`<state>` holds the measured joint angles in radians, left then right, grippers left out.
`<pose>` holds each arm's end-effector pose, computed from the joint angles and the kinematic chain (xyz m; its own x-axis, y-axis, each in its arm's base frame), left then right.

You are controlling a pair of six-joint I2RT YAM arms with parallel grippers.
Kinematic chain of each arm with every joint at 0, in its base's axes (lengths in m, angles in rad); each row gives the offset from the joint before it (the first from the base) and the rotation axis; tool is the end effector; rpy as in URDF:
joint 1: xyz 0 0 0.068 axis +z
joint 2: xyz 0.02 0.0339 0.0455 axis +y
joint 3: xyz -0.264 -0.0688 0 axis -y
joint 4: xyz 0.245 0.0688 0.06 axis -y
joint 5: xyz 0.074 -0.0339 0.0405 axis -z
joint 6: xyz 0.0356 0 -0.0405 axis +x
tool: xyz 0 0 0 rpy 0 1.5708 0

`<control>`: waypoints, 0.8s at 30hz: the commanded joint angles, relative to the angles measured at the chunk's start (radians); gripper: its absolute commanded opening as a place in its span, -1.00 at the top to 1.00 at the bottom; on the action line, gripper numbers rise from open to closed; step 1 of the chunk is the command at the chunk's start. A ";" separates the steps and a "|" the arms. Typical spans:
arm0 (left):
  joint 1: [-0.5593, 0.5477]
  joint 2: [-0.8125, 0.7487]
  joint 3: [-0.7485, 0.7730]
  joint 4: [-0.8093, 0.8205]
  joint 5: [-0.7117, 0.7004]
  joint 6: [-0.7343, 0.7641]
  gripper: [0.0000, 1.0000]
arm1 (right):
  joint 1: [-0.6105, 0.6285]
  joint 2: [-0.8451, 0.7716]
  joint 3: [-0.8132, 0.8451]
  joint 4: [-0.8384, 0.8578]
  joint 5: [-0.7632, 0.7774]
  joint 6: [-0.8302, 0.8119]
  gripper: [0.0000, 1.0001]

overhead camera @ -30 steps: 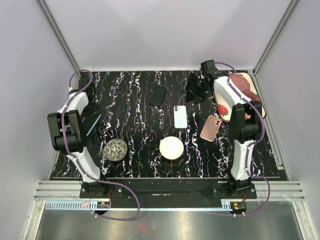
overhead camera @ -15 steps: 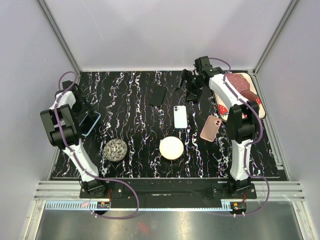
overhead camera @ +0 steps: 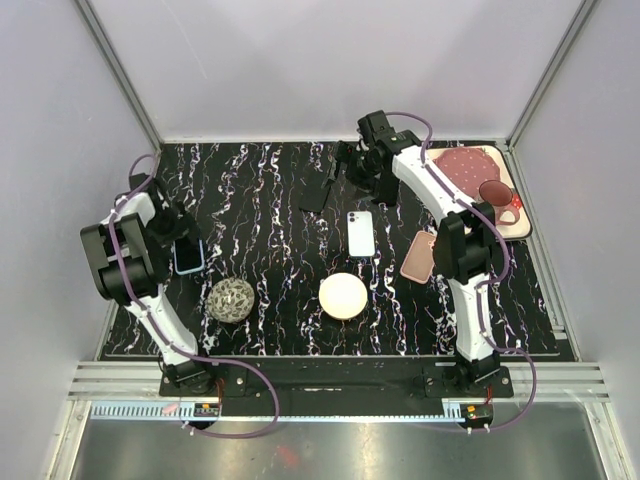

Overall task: Take the phone out of the phone case
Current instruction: Pick up the phone at the center of the board.

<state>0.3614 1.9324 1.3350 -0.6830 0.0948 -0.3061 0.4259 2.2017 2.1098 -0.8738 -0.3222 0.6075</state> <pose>0.3576 0.1316 0.1674 -0.7561 -0.6065 -0.2457 -0.5815 0.7950 -0.1728 0.4384 0.2113 0.2753 -0.9323 0.1716 -0.3184 -0.0289 0.8421 0.5385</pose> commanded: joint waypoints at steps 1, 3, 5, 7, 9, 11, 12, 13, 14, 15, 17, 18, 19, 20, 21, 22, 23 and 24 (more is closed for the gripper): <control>-0.030 -0.055 -0.051 -0.018 -0.001 0.007 -0.98 | 0.007 0.001 0.027 -0.024 0.026 0.008 -0.96; -0.062 -0.059 -0.046 -0.030 -0.092 0.027 -0.98 | 0.007 -0.016 0.006 -0.004 0.023 0.008 -0.97; -0.079 -0.053 -0.028 -0.046 -0.139 0.033 -0.98 | 0.007 -0.037 -0.037 0.024 0.021 0.005 -0.98; -0.107 -0.032 -0.002 -0.064 -0.171 0.041 -0.98 | 0.007 -0.049 -0.074 0.036 0.021 0.003 -0.99; -0.134 -0.020 0.009 -0.081 -0.211 0.044 -0.98 | 0.007 -0.062 -0.103 0.051 0.018 -0.006 -0.99; -0.147 -0.013 0.007 -0.096 -0.259 0.033 -0.98 | 0.007 -0.066 -0.114 0.061 0.017 -0.011 -0.99; -0.153 -0.010 0.006 -0.101 -0.277 0.030 -0.98 | 0.007 -0.065 -0.119 0.062 0.015 -0.017 -0.99; -0.156 -0.012 0.004 -0.104 -0.293 0.025 -0.98 | 0.005 -0.060 -0.119 0.061 0.012 -0.020 -0.99; -0.156 -0.012 0.001 -0.110 -0.317 0.019 -0.98 | 0.007 -0.057 -0.119 0.062 0.006 -0.023 -0.99; -0.154 -0.013 -0.003 -0.113 -0.326 0.016 -0.98 | 0.005 -0.056 -0.117 0.062 0.003 -0.026 -0.99; -0.156 -0.013 -0.008 -0.118 -0.325 0.015 -0.98 | 0.007 -0.053 -0.117 0.064 -0.005 -0.029 -0.99; -0.153 -0.009 -0.010 -0.116 -0.320 0.015 -0.98 | 0.005 -0.053 -0.119 0.067 -0.009 -0.032 -0.99; -0.154 -0.004 -0.010 -0.119 -0.311 0.013 -0.98 | 0.004 -0.050 -0.119 0.068 -0.015 -0.037 -1.00; -0.145 0.008 -0.010 -0.118 -0.275 0.009 -0.98 | 0.002 -0.050 -0.120 0.070 -0.018 -0.040 -1.00; -0.139 0.017 -0.008 -0.116 -0.261 0.004 -0.98 | 0.002 -0.048 -0.122 0.068 -0.021 -0.043 -1.00; -0.134 0.023 -0.008 -0.118 -0.247 0.001 -0.97 | 0.001 -0.046 -0.125 0.070 -0.029 -0.043 -0.99; -0.127 0.040 -0.008 -0.116 -0.239 -0.002 -0.96 | -0.004 -0.048 -0.128 0.073 -0.031 -0.041 -0.99; -0.125 0.046 -0.005 -0.115 -0.231 0.001 -0.84 | -0.007 -0.048 -0.140 0.075 -0.031 -0.041 -1.00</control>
<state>0.2119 1.9205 1.3148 -0.7876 -0.1406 -0.2955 0.4290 2.2040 1.9839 -0.8307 -0.3321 0.5858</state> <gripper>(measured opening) 0.983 0.994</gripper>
